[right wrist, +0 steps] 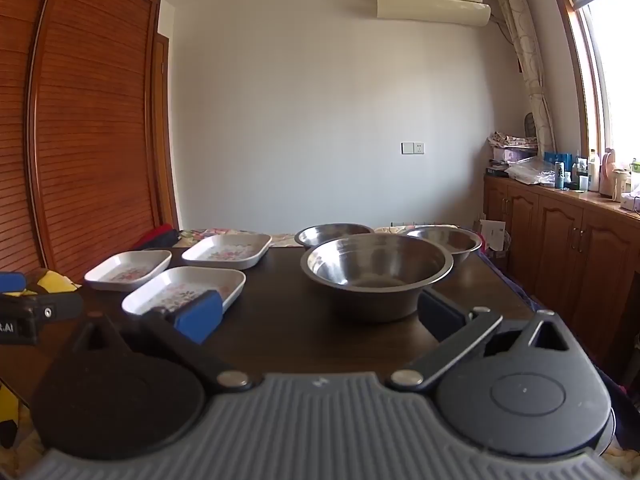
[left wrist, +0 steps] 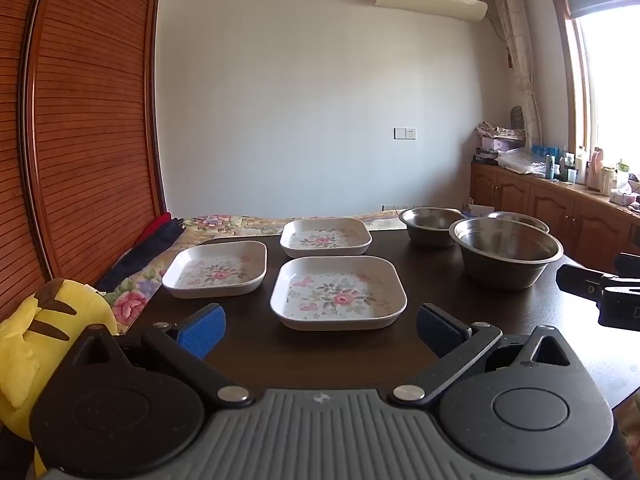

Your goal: Organize plates and bowls

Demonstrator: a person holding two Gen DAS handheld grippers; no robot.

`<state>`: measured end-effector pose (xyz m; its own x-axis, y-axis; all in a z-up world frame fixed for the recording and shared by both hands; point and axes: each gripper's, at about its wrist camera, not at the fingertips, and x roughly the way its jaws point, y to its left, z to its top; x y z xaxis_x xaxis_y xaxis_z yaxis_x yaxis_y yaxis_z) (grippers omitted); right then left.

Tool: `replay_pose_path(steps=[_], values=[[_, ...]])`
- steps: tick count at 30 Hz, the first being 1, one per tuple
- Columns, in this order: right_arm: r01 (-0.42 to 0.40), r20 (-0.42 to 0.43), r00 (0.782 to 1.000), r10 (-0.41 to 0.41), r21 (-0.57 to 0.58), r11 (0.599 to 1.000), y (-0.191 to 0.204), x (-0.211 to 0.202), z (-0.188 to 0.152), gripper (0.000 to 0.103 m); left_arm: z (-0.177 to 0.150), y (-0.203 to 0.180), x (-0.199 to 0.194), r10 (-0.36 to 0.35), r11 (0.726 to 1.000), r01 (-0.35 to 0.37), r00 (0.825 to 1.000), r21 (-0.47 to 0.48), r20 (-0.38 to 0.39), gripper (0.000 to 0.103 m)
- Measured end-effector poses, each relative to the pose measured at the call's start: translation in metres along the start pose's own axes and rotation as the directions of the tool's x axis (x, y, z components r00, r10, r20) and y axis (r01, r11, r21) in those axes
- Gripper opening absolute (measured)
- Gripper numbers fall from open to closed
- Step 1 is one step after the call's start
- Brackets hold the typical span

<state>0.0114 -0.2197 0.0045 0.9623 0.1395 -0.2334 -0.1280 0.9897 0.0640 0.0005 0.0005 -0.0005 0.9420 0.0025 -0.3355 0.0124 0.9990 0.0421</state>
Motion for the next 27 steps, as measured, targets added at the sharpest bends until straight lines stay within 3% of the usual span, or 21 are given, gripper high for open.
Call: replay_pose_path(steps=[27], values=[[0.003, -0.007, 1.000, -0.003, -0.010, 1.000, -0.0002, -0.0023, -0.0036, 0.103, 0.0004, -0.0030, -0.0020, -0.001, 1.000, 0.001, 1.000, 0.015, 0.004, 0.103]])
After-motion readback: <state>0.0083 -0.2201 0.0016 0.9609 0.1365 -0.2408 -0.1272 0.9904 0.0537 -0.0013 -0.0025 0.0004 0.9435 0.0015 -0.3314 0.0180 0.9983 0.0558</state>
